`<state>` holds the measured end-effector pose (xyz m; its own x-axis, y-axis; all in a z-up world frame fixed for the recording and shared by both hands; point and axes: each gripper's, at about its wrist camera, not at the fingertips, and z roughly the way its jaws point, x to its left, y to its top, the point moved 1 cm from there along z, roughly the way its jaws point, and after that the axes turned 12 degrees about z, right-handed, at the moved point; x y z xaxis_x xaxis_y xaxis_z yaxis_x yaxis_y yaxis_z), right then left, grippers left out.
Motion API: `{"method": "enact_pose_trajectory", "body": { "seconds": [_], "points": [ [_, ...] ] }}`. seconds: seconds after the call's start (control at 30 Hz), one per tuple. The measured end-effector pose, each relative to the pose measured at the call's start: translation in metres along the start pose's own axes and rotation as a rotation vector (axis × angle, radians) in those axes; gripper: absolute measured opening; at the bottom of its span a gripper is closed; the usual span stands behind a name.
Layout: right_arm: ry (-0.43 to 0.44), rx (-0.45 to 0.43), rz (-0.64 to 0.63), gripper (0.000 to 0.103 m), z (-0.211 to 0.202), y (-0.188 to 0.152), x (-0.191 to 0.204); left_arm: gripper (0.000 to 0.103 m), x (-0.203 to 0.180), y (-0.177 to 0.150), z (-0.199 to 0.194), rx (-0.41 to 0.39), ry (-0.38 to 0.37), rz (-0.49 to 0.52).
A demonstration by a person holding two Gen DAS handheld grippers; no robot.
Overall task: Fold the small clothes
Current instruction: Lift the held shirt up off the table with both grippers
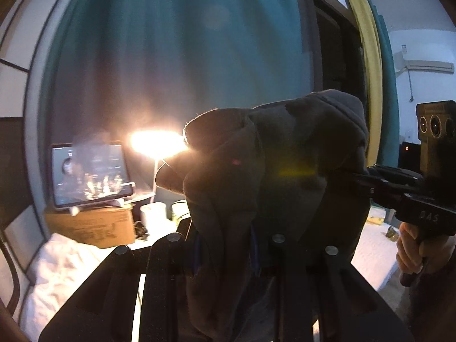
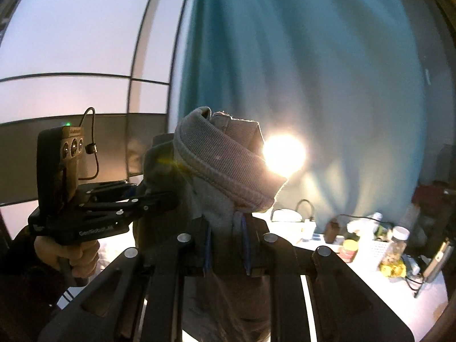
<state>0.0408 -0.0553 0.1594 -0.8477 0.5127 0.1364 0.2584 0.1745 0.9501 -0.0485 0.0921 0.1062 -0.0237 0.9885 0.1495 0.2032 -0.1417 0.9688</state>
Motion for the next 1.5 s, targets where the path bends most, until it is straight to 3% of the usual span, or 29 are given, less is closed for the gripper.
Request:
{"method": "enact_pose_trajectory", "body": {
  "seconds": [0.23, 0.47, 1.5],
  "points": [
    [0.054, 0.049, -0.007, 0.019, 0.019, -0.008, 0.021, 0.025, 0.019, -0.017, -0.009, 0.051, 0.041, -0.01],
    [0.051, 0.078, 0.017, 0.019, 0.033, -0.016, 0.017, 0.025, 0.026, -0.028, -0.003, 0.083, 0.032, -0.034],
    [-0.015, 0.254, 0.211, 0.019, 0.154, -0.054, -0.073, 0.025, 0.05, -0.065, 0.104, 0.296, -0.035, -0.045]
  ]
}}
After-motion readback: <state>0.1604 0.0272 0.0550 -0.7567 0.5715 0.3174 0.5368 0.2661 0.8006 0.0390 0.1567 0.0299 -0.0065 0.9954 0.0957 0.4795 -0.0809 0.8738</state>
